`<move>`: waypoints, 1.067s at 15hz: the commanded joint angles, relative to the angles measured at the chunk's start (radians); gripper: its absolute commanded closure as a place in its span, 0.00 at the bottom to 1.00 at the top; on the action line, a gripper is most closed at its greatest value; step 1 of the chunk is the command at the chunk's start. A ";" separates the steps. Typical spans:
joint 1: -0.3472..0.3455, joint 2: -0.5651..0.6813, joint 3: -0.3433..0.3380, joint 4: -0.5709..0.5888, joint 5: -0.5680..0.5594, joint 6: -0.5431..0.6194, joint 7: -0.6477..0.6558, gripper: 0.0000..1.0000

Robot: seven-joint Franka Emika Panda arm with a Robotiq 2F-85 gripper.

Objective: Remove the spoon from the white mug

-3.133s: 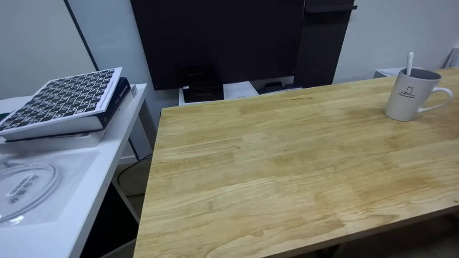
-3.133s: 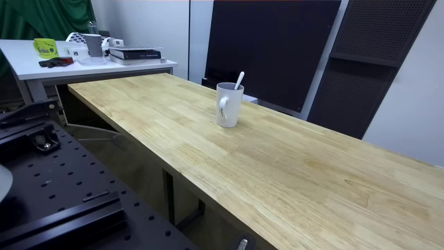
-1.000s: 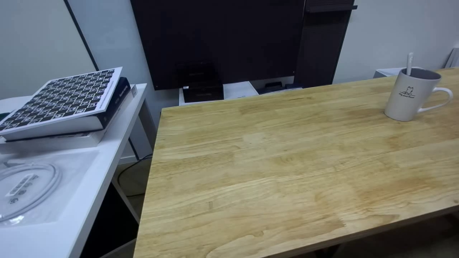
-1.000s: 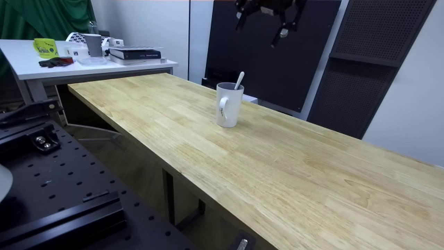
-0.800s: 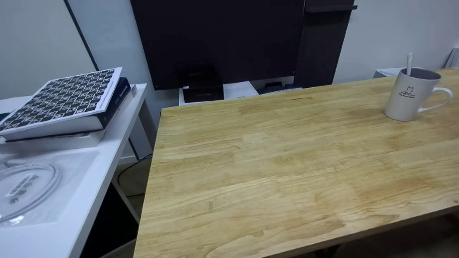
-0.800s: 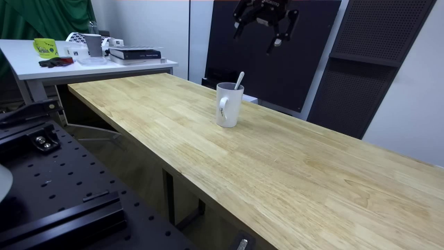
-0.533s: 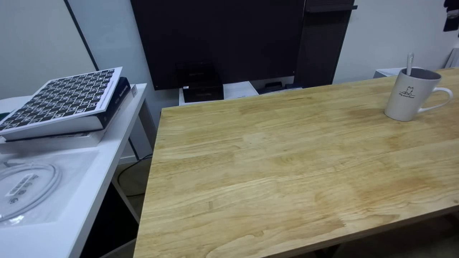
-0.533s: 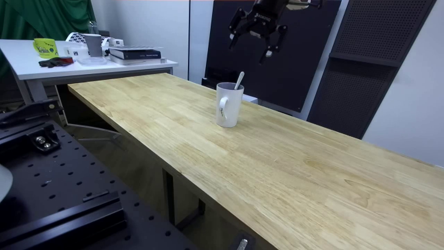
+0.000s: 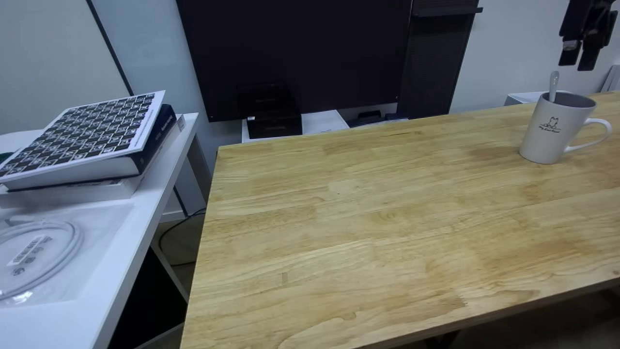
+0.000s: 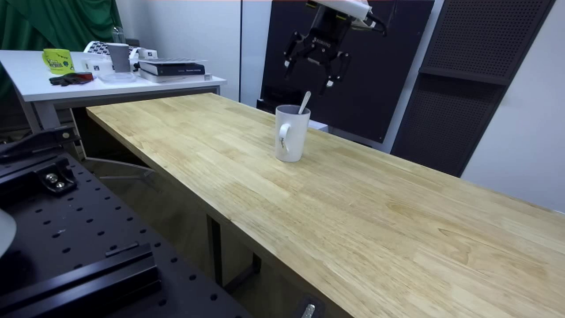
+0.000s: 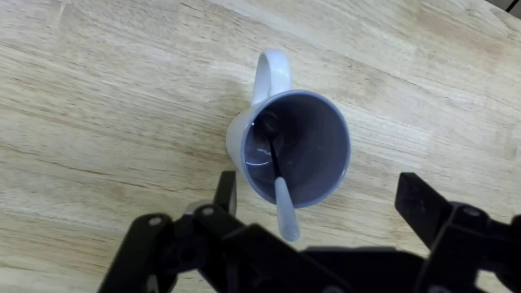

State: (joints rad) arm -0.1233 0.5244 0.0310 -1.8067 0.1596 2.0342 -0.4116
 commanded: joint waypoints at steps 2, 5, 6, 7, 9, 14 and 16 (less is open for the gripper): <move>-0.005 0.036 0.012 0.038 0.005 0.010 0.018 0.00; -0.007 0.050 0.013 0.046 0.005 0.012 0.017 0.00; -0.008 0.053 0.013 0.046 0.005 0.021 0.018 0.00; -0.008 0.059 0.012 0.051 0.004 0.019 0.019 0.00; -0.009 0.067 0.013 0.053 0.004 0.030 0.020 0.00; -0.007 0.077 0.014 0.058 0.001 0.040 0.023 0.00; -0.007 0.074 0.014 0.053 0.001 0.067 0.025 0.00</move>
State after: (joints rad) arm -0.1248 0.5877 0.0371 -1.7772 0.1596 2.0818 -0.4116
